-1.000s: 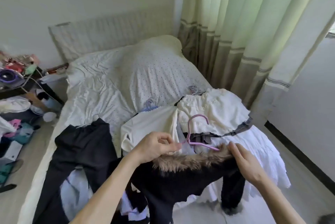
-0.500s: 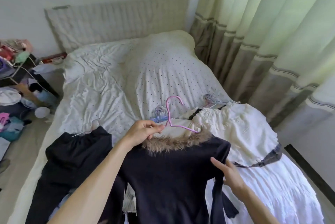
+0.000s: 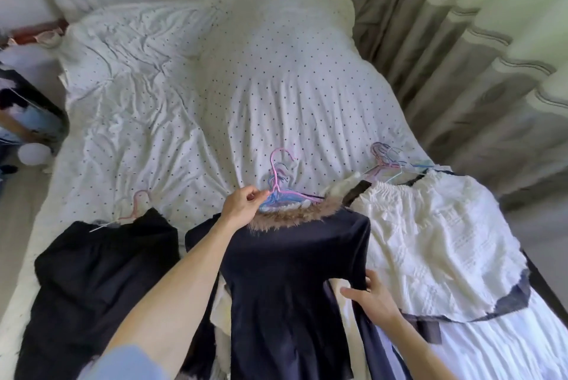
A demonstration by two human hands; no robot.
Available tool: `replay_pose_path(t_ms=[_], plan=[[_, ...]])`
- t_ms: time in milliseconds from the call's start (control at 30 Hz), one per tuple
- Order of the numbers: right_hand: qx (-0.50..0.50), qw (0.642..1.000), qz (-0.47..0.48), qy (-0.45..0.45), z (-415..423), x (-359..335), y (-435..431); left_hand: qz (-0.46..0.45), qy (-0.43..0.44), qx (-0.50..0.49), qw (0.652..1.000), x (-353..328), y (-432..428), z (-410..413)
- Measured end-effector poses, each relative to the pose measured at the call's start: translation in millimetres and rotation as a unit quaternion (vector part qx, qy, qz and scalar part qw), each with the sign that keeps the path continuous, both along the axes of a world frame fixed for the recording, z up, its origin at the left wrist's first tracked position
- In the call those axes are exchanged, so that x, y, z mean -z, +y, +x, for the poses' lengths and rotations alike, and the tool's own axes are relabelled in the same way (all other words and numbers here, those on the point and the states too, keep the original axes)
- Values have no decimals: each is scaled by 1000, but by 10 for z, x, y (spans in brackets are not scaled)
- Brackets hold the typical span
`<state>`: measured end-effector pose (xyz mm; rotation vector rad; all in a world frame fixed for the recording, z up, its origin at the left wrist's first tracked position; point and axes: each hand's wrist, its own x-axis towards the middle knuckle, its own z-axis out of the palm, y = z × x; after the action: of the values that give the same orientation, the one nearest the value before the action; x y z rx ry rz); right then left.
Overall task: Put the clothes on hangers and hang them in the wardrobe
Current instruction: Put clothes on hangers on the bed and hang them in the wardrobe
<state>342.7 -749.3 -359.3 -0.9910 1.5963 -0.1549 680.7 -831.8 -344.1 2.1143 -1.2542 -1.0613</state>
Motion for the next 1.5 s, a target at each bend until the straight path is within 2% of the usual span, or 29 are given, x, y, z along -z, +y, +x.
replay_pose_path(t_ms=[233,400,533,633,700,767,867,933,1000,1100,1200,1267,1333,1400,1500], plan=[[-52,993,71,74,198,507,-173,23,-32,-27,999,836,-573,204],[-116,986,19,118,323,853,-292,82,-67,-11,994,1418,-882,324],[-192,967,-37,162,424,1092,-288,135,-102,9,986,1837,-846,301],[-216,959,-57,174,456,1143,-225,68,-109,-41,991,1934,-570,280],[-206,961,-69,171,434,1136,-176,7,-157,-112,981,1903,-196,233],[-171,971,-73,154,394,1125,-100,-12,-186,-175,967,1894,341,179],[-125,977,-39,169,290,1078,68,60,-194,-248,947,1933,1269,58],[-130,971,1,199,203,1028,188,133,-175,-283,934,1895,1825,-25],[-142,965,28,218,108,990,300,238,-110,-267,927,1779,2260,-84],[-181,951,60,243,0,935,466,342,-51,-175,922,1681,2697,-75],[-212,940,72,258,-44,928,628,379,-44,-118,917,1613,2900,-96],[-220,937,67,264,-57,932,726,396,-87,-102,908,1571,2965,-135],[-236,930,56,275,-60,927,811,436,-152,-56,885,1518,3037,-181],[-237,929,51,278,-69,933,888,467,-178,-26,866,1487,3142,-231],[-233,932,50,273,-92,935,1003,451,-156,-52,878,1485,3315,-270]])
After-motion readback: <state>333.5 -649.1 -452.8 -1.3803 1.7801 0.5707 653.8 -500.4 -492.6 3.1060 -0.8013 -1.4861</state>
